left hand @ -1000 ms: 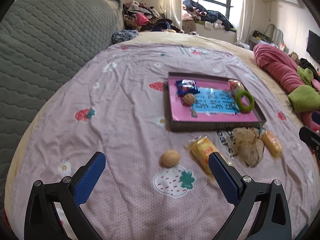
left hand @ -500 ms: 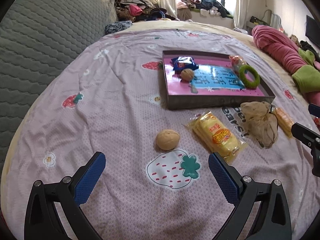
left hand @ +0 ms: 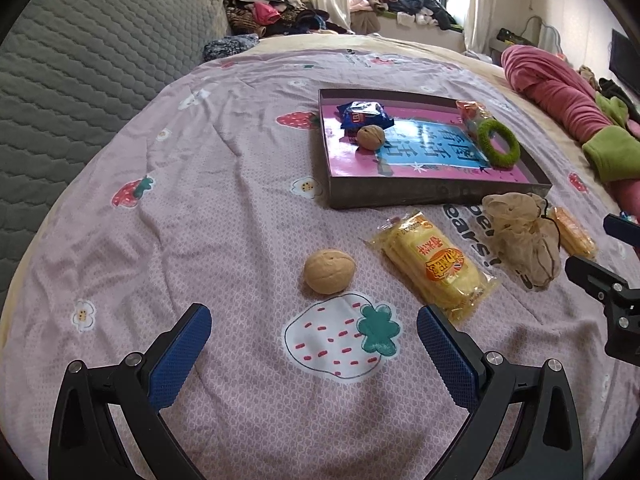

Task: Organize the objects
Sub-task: 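Grasp the second walnut with the left tool while the right tool grasps the beige mesh bag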

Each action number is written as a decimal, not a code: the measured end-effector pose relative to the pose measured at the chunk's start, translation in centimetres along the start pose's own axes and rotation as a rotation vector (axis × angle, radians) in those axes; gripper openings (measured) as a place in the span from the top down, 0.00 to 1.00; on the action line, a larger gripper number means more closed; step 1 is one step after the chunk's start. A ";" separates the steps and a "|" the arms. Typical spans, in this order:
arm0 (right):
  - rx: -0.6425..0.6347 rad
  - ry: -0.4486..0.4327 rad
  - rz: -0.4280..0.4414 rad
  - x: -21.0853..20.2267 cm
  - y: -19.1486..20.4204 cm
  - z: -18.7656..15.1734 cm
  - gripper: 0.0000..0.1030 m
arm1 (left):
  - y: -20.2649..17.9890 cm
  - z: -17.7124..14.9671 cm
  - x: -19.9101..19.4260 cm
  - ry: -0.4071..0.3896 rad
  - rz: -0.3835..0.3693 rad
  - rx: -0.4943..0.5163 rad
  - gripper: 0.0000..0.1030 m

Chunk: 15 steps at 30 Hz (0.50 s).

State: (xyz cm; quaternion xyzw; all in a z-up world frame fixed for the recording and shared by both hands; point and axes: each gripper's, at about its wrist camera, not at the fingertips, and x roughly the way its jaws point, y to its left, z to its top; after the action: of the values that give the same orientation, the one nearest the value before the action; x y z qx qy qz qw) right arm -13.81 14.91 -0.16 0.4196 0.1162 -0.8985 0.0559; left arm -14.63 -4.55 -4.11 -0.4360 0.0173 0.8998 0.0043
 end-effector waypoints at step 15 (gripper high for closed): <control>-0.004 0.018 -0.011 2.3 0.2 1.1 0.17 | 1.3 0.7 2.3 0.020 0.021 -0.015 0.00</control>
State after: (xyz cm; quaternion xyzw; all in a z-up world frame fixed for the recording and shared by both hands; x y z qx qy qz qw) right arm -16.11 14.45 -1.28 0.4268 0.1207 -0.8948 0.0507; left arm -16.58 -5.84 -5.45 -0.4449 0.0152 0.8954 -0.0086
